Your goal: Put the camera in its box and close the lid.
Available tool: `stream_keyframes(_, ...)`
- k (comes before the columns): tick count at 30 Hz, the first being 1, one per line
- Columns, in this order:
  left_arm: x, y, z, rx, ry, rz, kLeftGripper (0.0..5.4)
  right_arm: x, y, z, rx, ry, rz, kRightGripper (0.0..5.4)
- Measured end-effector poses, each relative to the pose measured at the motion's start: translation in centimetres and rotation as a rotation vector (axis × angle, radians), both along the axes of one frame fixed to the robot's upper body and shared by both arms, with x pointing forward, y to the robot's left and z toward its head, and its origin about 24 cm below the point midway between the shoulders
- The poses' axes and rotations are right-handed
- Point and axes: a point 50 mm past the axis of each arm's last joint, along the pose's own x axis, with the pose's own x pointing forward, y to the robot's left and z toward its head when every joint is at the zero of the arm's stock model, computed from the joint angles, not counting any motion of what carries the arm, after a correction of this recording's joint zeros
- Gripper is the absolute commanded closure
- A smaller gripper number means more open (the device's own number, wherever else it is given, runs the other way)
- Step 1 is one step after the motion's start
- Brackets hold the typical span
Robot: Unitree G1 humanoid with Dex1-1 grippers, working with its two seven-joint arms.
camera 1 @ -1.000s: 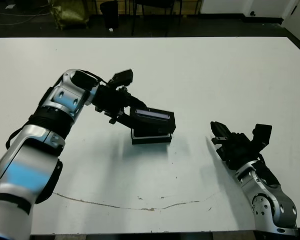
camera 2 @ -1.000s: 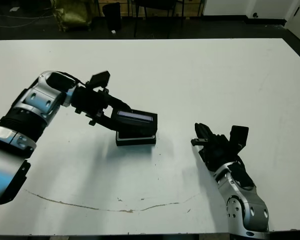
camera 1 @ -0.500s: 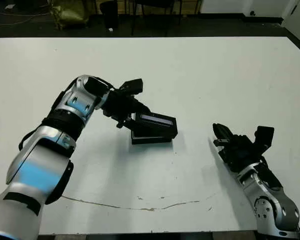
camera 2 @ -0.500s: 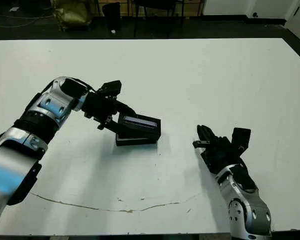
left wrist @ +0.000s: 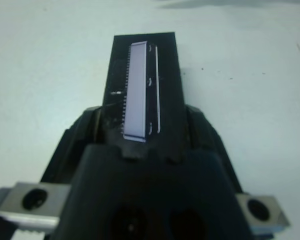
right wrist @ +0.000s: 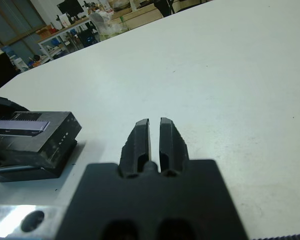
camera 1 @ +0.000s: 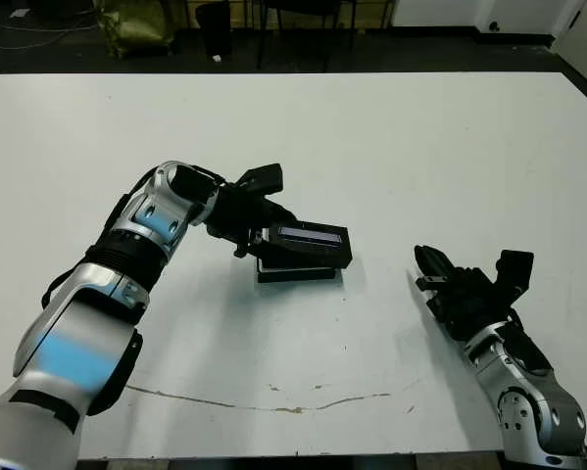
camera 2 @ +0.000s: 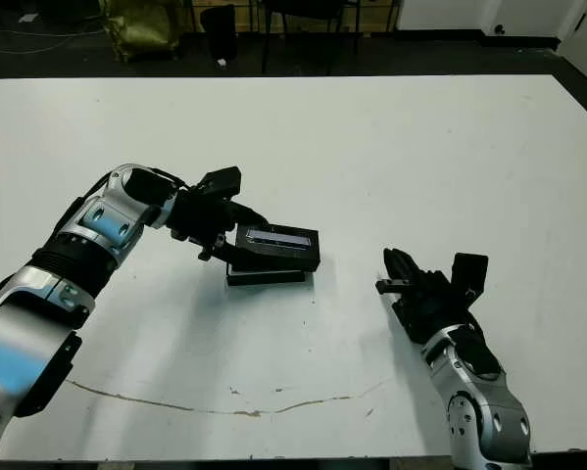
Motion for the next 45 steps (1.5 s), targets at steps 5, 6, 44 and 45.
stream_keyframes(5,-0.1,0.5,0.0,0.017,0.006,-0.02,2.82,0.0,0.1,0.0,-0.011,0.002,0.002,5.4)
stream_keyframes(6,-0.1,0.5,0.0,0.019,0.008,-0.022,2.82,0.0,0.1,-0.1,-0.011,0.003,0.005,5.4)
stream_keyframes(44,-0.4,1.7,-1.8,0.065,0.016,-0.002,2.83,-0.2,0.4,0.0,0.017,-0.013,0.029,5.4)
stream_keyframes(45,-0.5,1.7,-1.8,0.068,0.016,-0.001,2.83,-0.2,0.4,0.0,0.017,-0.012,0.029,5.4)
